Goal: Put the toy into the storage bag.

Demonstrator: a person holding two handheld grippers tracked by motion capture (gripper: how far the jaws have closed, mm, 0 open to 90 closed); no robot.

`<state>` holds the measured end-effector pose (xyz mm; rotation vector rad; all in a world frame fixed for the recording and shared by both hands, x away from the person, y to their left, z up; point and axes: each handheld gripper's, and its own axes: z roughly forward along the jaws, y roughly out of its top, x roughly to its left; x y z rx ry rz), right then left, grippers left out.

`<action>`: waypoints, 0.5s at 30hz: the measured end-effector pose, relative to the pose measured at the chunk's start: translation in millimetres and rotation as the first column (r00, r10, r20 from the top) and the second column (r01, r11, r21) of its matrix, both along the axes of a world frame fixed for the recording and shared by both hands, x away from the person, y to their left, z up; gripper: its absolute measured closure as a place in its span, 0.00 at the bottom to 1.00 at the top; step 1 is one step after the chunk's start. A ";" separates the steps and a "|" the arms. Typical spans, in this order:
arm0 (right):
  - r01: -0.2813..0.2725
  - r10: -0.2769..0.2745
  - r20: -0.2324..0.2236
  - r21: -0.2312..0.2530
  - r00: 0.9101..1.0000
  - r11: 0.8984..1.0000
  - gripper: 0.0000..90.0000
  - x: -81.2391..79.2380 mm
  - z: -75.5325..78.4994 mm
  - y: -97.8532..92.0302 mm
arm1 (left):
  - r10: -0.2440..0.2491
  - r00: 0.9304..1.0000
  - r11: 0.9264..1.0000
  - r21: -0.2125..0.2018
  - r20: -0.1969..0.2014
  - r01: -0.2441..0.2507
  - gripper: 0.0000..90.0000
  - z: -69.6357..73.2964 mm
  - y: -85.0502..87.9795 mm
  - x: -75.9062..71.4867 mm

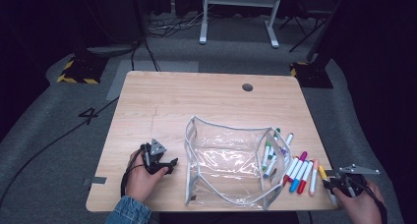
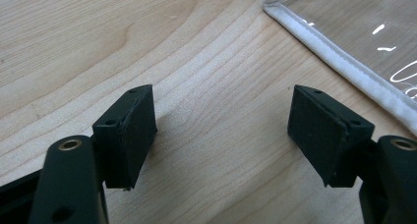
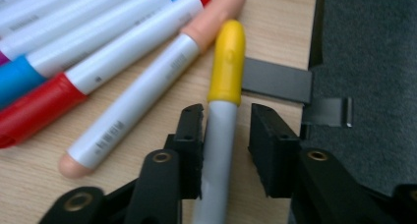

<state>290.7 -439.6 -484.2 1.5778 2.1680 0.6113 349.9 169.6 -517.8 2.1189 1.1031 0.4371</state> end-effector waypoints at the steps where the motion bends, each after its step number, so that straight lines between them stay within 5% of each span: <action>1: 0.007 -0.007 -0.015 -0.006 1.000 1.000 0.76 -0.3 -0.2 -0.9 | -0.002 1.000 1.000 0.001 -0.001 0.002 0.30 0.0 -0.1 0.2; 10: 0.017 -0.017 -0.051 -0.002 0.999 1.000 0.85 -2.9 2.1 -5.9 | -0.004 1.000 1.000 0.002 -0.007 0.004 0.28 0.3 -0.3 0.8; 15: -0.009 0.007 0.026 0.062 1.000 0.998 0.85 -1.8 23.8 -13.1 | -0.003 1.000 1.000 0.003 -0.008 0.003 0.27 0.2 -0.8 2.0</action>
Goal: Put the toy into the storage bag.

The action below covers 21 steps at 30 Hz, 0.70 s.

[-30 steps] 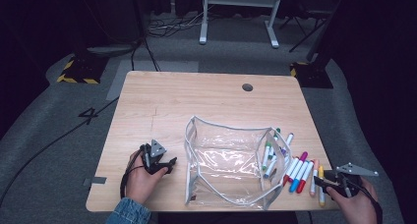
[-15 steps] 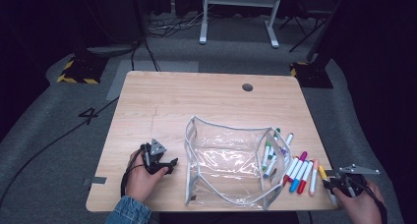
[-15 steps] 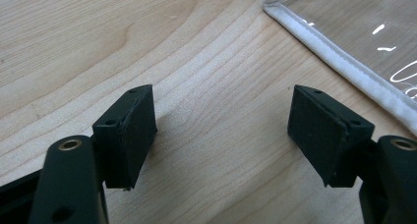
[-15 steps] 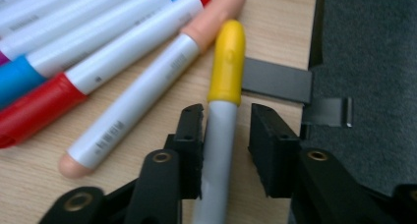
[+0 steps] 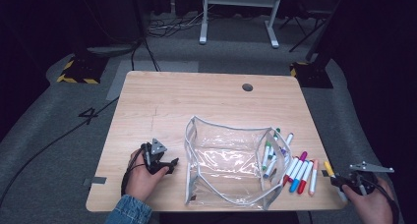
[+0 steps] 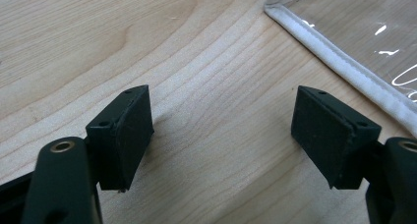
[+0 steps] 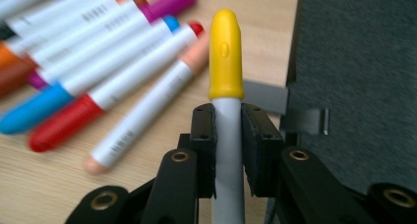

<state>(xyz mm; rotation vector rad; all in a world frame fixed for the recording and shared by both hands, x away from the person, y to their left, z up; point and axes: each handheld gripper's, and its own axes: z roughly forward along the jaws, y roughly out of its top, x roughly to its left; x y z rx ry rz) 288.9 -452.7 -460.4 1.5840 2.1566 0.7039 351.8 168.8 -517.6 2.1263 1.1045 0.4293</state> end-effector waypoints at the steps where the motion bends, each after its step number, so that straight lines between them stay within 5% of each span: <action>1: -0.010 0.009 0.004 0.020 1.000 1.000 0.85 0.3 5.2 -0.3 | -0.001 1.000 1.000 0.002 -0.001 0.001 0.27 0.1 0.1 0.0; 11: -0.114 0.108 0.050 0.124 0.993 0.986 0.85 14.2 44.4 14.8 | 0.002 1.000 1.000 0.002 0.004 -0.002 0.26 -0.3 -0.5 -0.2; 17: -0.203 0.192 0.088 0.131 0.977 0.970 0.85 21.2 77.6 31.7 | 0.004 1.000 1.000 -0.002 0.002 -0.004 0.26 -0.4 -0.8 -0.1; 21: -0.283 0.272 0.103 0.109 0.957 0.953 0.85 24.7 111.7 59.0 | 0.012 1.000 1.000 -0.002 0.000 -0.012 0.25 -0.4 -2.3 0.1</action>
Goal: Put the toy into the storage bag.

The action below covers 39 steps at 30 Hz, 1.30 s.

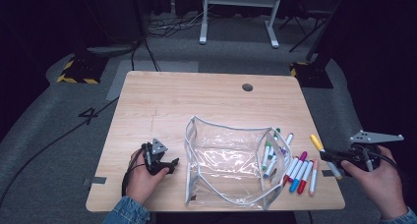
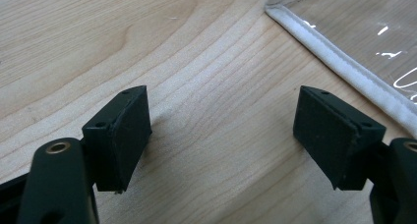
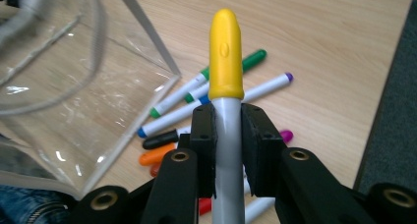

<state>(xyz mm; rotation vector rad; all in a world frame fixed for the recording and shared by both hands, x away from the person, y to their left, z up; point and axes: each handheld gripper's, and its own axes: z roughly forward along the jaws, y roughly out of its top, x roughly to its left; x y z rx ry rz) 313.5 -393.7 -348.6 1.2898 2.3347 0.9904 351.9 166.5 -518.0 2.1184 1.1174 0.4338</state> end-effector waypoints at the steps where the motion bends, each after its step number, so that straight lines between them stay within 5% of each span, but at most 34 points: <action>1: -0.015 0.015 0.003 -0.004 1.000 1.000 0.85 0.6 6.3 5.7 | 0.008 1.000 1.000 -0.001 -0.001 -0.008 0.25 0.0 -0.7 -0.3; 6: -0.072 0.072 0.012 -0.031 0.997 0.997 0.85 2.3 35.3 34.3 | 0.016 1.000 1.000 0.005 -0.002 -0.016 0.23 0.1 -2.2 -0.1; 16: -0.182 0.182 0.006 -0.034 0.983 0.983 0.85 3.3 63.1 76.6 | 0.013 1.000 1.000 0.007 -0.010 -0.013 0.23 0.8 -1.9 -0.4; 25: -0.370 0.369 -0.033 -0.019 0.929 0.929 0.85 9.3 67.3 135.8 | 0.013 1.000 1.000 0.006 -0.011 -0.013 0.23 0.8 -2.0 -0.4; 39: -0.518 0.507 -0.130 -0.079 0.852 0.851 0.85 15.7 47.8 202.3 | 0.021 1.000 1.000 -0.003 -0.004 -0.021 0.23 -0.1 -2.3 1.4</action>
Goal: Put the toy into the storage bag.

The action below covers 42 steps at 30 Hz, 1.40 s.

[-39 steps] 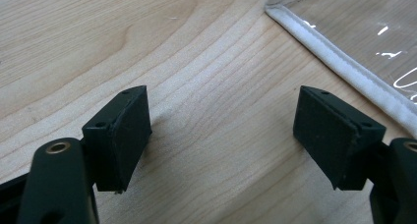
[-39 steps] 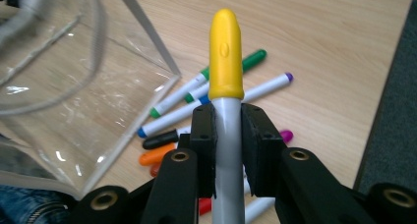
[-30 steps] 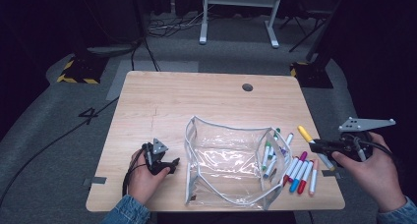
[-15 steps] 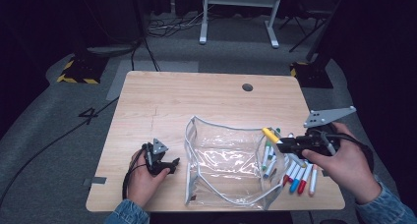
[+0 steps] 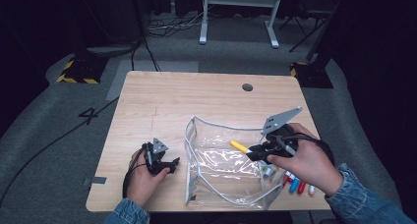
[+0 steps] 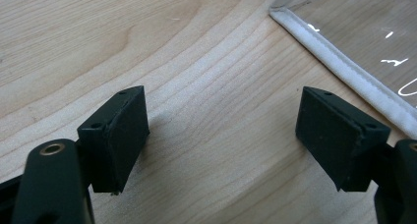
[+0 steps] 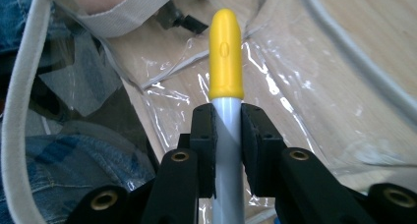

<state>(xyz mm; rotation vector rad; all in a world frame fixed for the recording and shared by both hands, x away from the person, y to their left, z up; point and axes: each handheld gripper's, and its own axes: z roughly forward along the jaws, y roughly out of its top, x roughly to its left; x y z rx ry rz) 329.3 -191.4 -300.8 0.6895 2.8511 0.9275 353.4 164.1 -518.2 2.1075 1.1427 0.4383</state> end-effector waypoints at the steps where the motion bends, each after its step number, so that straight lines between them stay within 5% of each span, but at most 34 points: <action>1: -0.011 0.011 -0.004 -0.007 1.000 1.000 0.85 0.3 -2.8 3.8 | -0.003 1.000 1.000 0.004 -0.001 0.003 0.23 0.3 0.3 0.3; 13: -0.120 0.109 -0.090 -0.136 0.990 0.983 0.85 3.4 -38.0 42.9 | -0.002 1.000 1.000 0.006 0.003 0.002 0.23 0.2 0.6 1.8; 19: -0.177 0.150 -0.117 -0.271 0.982 0.946 0.85 2.1 -46.2 62.2 | 0.002 1.000 1.000 0.001 0.000 -0.002 0.23 0.2 0.2 2.9; 24: -0.241 0.204 -0.134 -0.378 0.970 0.894 0.85 2.1 -51.0 80.0 | 0.003 1.000 1.000 -0.003 -0.002 -0.003 0.23 0.1 0.0 2.8; 27: -0.269 0.228 -0.147 -0.404 0.963 0.874 0.85 2.6 -54.1 89.9 | -0.001 1.000 1.000 0.000 -0.004 0.001 0.23 0.4 0.4 2.9; 42: -0.314 0.224 -0.264 -0.377 0.938 0.871 0.85 7.4 -91.8 102.2 | -0.002 1.000 1.000 0.001 -0.003 0.002 0.23 0.4 0.4 3.0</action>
